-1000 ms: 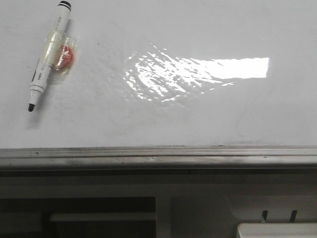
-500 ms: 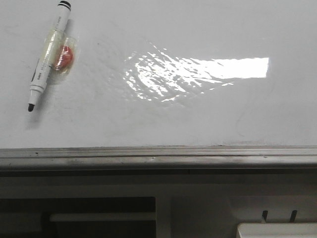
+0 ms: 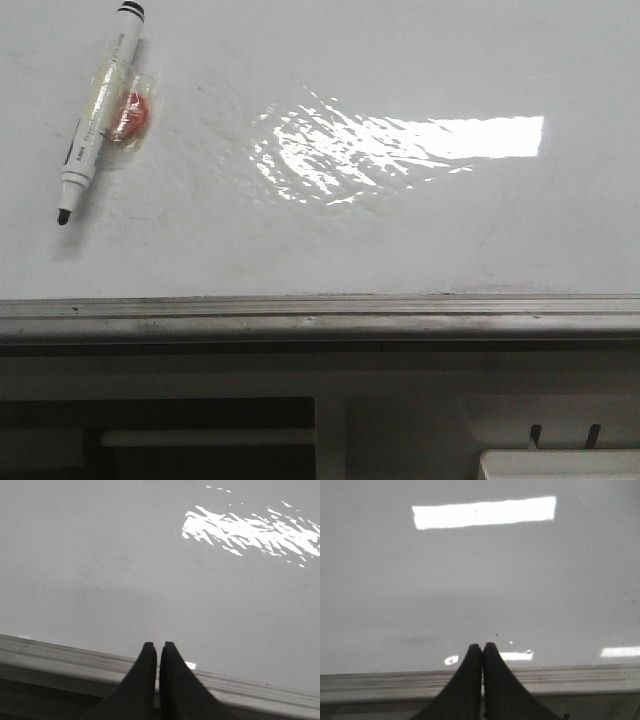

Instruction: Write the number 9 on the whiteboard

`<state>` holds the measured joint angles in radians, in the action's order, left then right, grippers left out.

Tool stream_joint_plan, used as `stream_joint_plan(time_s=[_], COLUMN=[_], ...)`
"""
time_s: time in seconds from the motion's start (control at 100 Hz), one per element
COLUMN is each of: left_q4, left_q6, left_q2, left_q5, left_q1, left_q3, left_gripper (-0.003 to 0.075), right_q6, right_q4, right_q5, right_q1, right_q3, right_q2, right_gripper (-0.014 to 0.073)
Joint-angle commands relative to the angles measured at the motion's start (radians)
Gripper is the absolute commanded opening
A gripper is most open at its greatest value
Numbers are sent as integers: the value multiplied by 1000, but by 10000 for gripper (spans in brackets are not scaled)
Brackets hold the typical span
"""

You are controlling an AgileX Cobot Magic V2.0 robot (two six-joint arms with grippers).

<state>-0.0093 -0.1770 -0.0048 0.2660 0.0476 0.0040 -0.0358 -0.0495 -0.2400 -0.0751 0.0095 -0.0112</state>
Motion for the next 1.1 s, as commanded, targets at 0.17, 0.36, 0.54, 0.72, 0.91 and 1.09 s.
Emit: stream_joint_plan(time_s=[0.17, 0.36, 0.54, 0.72, 0.91, 1.09], left_q4=[-92, -78, -75, -106, -97, 68], left_q6=[-6, -5, -5, -5, -5, 35], left_q2=[-27, -27, -27, -25, 15, 163], left_q5=[-134, -189, -249, -302, -266, -12], left_q1=[-8, -16, -16, -16, -16, -16], left_q3=[42, 42, 42, 33, -50, -232], left_gripper=[-20, -20, -20, -20, -20, -20], right_q6=[1, 1, 1, 1, 1, 1], right_q4=[84, 86, 86, 107, 178, 217], right_q5=[97, 151, 212, 264, 165, 4], right_q1=[-6, -6, -6, -6, -6, -6], right_q3=[27, 27, 27, 17, -68, -195], right_q2=[-15, -15, -15, -13, 52, 212], right_gripper=[-70, -70, -70, -70, -70, -70])
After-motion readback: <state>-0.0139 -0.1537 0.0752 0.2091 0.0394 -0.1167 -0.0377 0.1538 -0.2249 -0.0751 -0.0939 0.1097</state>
